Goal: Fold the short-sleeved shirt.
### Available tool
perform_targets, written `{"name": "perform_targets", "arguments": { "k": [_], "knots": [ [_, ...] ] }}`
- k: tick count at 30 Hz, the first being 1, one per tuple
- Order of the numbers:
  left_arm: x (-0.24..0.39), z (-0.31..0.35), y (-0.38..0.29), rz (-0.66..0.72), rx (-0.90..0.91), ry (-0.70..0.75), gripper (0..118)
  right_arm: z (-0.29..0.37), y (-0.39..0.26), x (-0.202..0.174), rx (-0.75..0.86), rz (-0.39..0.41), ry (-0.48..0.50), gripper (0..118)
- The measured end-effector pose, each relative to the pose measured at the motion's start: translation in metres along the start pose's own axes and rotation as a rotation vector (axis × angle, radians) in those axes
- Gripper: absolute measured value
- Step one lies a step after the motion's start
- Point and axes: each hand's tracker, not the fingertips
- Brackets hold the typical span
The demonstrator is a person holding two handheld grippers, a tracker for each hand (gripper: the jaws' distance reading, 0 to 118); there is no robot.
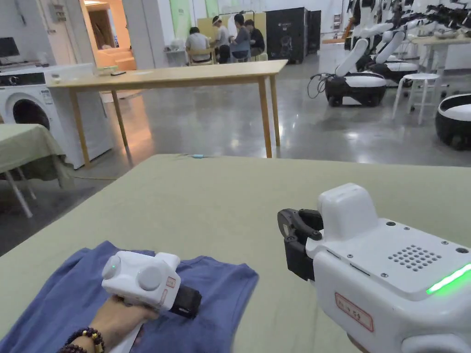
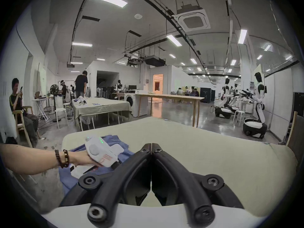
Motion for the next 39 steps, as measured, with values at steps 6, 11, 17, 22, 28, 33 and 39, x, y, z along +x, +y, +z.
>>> {"name": "perform_targets", "arguments": {
  "k": [6, 11, 17, 22, 28, 33, 39],
  "knots": [
    [-0.009, 0.003, -0.007, 0.016, 0.100, -0.015, 65, 0.006, -0.006, -0.005, -0.026, 0.005, 0.020, 0],
    [-0.001, 0.019, -0.013, -0.006, 0.045, -0.054, 0, 0.009, -0.005, -0.008, -0.028, -0.054, 0.056, 0],
    [0.006, 0.021, -0.016, 0.001, 0.080, -0.025, 0, 0.018, -0.005, -0.012, -0.028, -0.024, 0.042, 0],
    [0.019, 0.057, -0.006, -0.020, 0.276, -0.055, 0, 0.033, -0.003, -0.002, -0.024, -0.028, 0.018, 0],
    [0.062, 0.105, 0.022, -0.125, 0.387, -0.125, 0, 0.074, 0.000, 0.015, -0.001, -0.029, -0.034, 0],
    [0.139, 0.138, 0.044, -0.219, 0.459, -0.232, 0, 0.126, 0.004, 0.035, 0.026, -0.030, -0.104, 0],
    [0.291, 0.177, 0.071, -0.428, 0.536, -0.428, 0, 0.206, 0.010, 0.066, 0.065, -0.025, -0.241, 0]
  ]
}}
